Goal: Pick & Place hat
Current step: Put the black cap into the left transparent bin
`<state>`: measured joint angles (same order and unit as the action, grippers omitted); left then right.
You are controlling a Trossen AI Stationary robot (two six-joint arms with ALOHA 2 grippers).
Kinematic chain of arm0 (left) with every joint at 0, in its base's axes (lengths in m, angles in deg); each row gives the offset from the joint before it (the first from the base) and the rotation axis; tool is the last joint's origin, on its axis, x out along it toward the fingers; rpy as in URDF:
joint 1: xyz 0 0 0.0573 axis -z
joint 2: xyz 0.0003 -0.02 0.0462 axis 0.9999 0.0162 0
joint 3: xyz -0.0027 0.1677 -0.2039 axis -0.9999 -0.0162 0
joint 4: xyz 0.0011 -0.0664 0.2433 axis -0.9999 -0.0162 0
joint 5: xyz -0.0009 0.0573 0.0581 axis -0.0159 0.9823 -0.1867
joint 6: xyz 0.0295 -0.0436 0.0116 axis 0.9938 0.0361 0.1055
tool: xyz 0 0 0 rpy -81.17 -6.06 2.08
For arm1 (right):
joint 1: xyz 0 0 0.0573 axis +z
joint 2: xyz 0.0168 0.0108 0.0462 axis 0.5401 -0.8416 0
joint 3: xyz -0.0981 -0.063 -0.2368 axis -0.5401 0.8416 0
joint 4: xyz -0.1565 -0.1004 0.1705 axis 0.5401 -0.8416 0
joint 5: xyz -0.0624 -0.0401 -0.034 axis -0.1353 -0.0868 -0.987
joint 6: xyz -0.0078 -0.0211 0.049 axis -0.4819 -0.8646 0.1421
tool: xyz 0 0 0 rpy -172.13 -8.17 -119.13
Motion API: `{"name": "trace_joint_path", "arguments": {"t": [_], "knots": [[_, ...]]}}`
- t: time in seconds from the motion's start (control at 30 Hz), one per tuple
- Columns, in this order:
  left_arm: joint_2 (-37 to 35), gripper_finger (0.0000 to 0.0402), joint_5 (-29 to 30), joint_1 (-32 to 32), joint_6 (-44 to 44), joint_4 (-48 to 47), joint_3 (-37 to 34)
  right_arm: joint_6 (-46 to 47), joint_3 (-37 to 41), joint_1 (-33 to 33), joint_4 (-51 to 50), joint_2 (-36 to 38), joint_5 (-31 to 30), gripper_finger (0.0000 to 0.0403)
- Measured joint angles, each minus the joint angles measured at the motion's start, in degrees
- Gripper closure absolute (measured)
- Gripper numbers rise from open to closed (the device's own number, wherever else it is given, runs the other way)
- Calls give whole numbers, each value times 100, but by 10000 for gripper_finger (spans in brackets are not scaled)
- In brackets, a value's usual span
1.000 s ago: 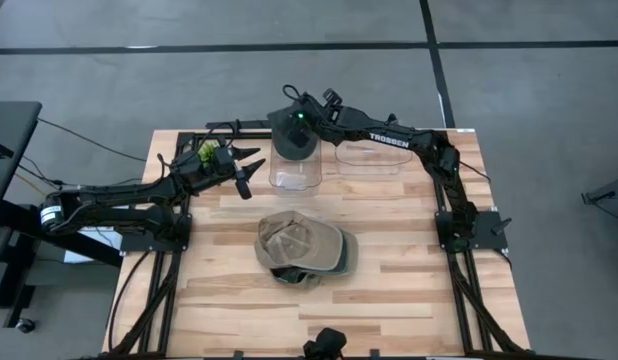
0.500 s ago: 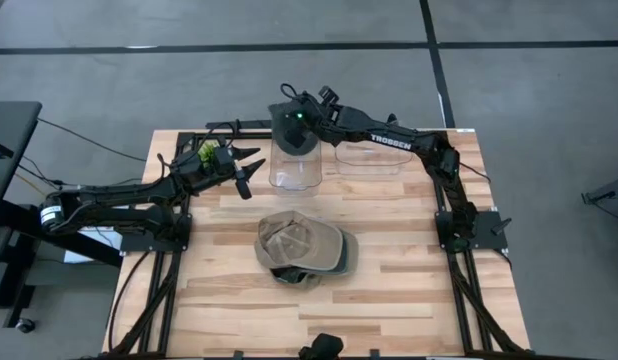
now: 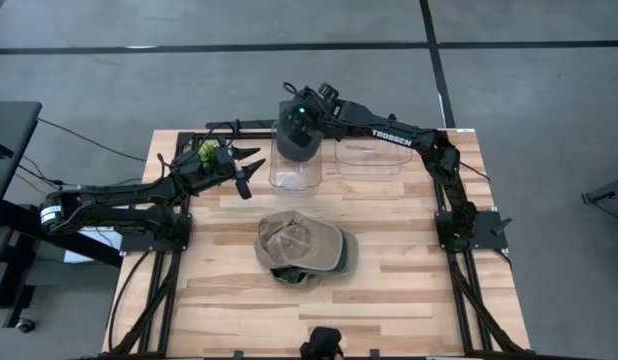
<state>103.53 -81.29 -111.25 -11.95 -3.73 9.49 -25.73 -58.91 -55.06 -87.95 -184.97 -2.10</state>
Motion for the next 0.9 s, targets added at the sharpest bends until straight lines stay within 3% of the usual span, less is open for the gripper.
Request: {"name": "trace_joint_path", "arguments": {"t": [0.13, 0.47, 0.9], "knots": [[0, 238, -2, -1, 0, 0, 0, -607, 0, 20, 80, 0, 99, 387], [1, 238, -1, -1, 0, -2, 0, -1960, 0, -40, 212, 0, 1210, 389], [2, 238, -1, 0, -2, -18, 0, -2194, 0, -371, 316, 0, 1988, 389]]}}
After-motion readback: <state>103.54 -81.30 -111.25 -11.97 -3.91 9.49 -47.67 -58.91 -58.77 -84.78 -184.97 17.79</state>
